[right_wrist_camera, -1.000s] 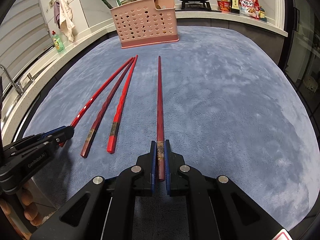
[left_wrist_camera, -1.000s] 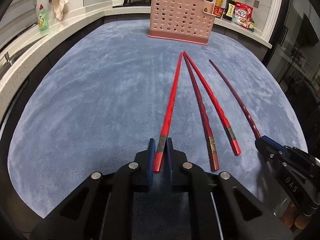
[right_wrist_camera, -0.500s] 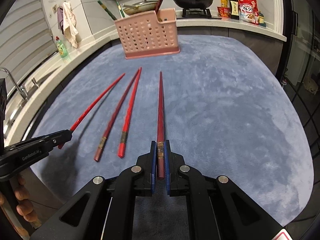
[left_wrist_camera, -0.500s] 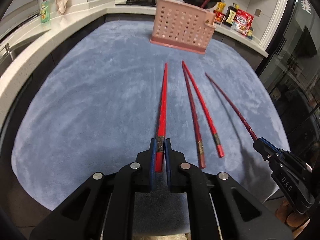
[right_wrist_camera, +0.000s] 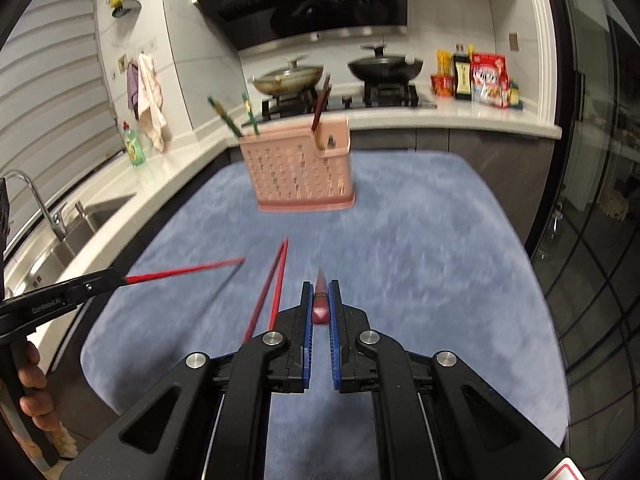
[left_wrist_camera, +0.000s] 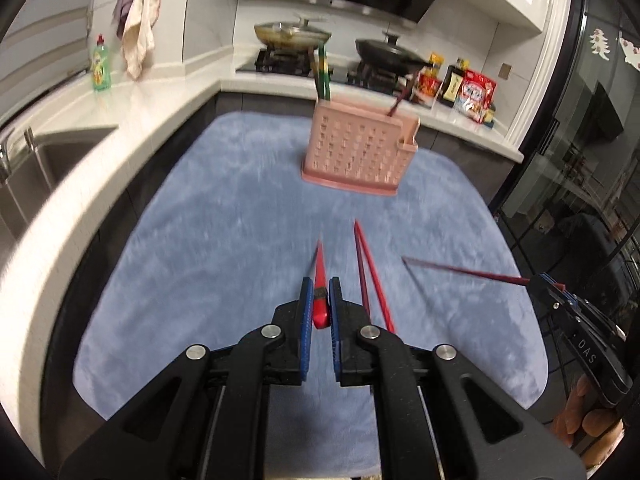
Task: Organize utensils
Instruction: 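Carry both red chopsticks to the pink holder and open both tools over it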
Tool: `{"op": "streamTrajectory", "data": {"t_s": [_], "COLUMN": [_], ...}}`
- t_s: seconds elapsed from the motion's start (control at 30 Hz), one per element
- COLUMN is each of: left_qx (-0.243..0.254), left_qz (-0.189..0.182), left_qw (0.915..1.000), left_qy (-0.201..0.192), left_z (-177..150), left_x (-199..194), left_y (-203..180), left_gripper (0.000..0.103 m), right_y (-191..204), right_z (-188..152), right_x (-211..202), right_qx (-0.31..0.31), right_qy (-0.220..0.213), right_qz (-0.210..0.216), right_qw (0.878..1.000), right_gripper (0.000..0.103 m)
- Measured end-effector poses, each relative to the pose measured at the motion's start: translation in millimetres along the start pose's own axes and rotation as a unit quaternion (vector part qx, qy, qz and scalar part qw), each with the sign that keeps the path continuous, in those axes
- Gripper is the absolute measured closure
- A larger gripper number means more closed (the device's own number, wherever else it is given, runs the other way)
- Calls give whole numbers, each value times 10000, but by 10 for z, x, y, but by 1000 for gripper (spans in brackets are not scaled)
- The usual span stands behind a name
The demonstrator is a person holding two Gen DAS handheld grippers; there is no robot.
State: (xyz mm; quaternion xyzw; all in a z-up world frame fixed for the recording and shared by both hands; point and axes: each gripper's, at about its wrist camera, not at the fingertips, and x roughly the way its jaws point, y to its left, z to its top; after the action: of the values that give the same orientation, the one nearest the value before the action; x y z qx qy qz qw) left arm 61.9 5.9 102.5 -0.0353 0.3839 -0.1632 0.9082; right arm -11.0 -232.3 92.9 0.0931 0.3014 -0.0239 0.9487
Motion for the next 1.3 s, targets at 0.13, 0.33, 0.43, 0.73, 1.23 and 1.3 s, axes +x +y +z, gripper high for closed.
{"op": "streamTrajectory", "data": {"t_s": [0.13,0.33,0.43,0.73,1.23,1.3], "left_qx": [109,177,159,183,251,222], "left_qz": [62,57,6,-115,-327,-315], "left_qw": [9997,9992,9992,9974,9790,9762], "left_qy": [-207,-346,-371,-684,-1998,-2136], "left_z": [273,569,687,1176,2422,2564], "left_x": [-67,-23,8,1,-131,-63], "left_y": [-11,-37,-39,-86,-404,-419], "left_gripper": [96,96,96,96,96,96], "right_y": [-22,-97,-151,-215,-244,-236], "right_z": [214,462,553,987,2278,2387], "right_x": [-41,-21,-12,20,415,523], "right_qx": [-4,69,188,325,751,770], "right_qy": [-185,-398,-450,-735,-1698,-1719], "right_qz": [2,-5,100,413,1102,1124], "right_qw": [9998,9992,9988,9959,9764,9757], "right_gripper": [96,96,96,96,96,96]}}
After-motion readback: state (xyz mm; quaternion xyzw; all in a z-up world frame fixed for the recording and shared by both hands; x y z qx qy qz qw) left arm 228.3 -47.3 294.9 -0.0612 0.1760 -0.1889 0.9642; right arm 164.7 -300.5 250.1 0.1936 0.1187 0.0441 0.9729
